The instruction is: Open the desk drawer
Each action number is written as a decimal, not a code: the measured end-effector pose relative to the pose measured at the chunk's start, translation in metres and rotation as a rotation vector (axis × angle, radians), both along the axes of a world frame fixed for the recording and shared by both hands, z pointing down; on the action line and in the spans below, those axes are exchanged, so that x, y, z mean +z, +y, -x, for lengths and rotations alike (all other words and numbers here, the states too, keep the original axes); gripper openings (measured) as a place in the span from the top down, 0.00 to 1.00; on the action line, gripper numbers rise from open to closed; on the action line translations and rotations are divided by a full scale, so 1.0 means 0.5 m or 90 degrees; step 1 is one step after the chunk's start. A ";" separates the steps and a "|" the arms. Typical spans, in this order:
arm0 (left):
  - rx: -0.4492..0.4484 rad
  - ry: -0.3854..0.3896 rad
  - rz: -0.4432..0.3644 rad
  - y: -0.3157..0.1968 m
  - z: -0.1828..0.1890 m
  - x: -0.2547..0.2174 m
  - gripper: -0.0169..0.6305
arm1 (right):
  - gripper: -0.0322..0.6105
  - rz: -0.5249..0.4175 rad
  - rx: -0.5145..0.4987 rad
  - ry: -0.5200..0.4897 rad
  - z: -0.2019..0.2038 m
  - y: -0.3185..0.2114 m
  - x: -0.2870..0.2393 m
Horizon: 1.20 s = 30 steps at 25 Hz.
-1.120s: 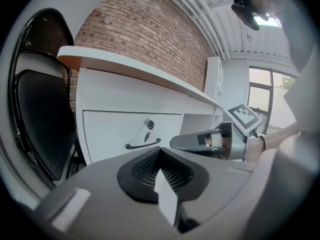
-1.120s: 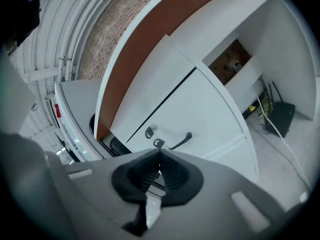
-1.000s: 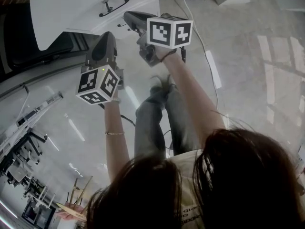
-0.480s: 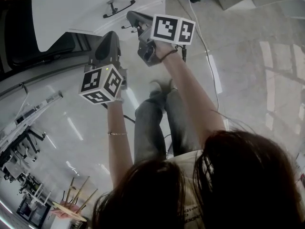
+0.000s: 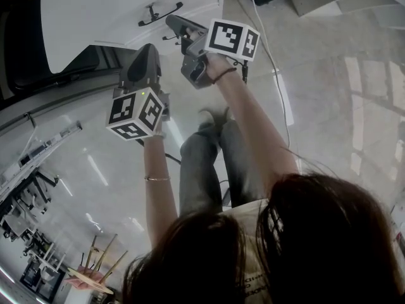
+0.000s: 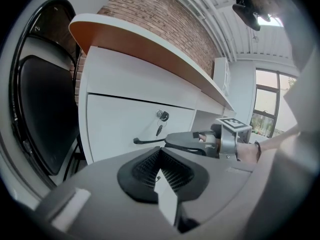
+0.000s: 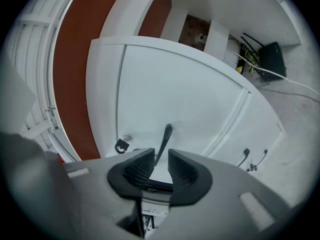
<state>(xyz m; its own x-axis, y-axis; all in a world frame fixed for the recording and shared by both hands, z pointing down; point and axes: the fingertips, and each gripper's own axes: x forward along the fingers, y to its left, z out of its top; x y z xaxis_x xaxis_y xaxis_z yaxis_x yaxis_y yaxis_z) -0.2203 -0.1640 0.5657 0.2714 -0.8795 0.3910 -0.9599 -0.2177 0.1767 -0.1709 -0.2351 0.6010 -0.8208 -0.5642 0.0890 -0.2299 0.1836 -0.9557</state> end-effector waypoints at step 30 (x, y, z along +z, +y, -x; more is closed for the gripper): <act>0.035 0.010 0.046 -0.008 -0.015 0.008 0.98 | 0.91 0.128 0.077 -0.130 0.007 -0.040 0.010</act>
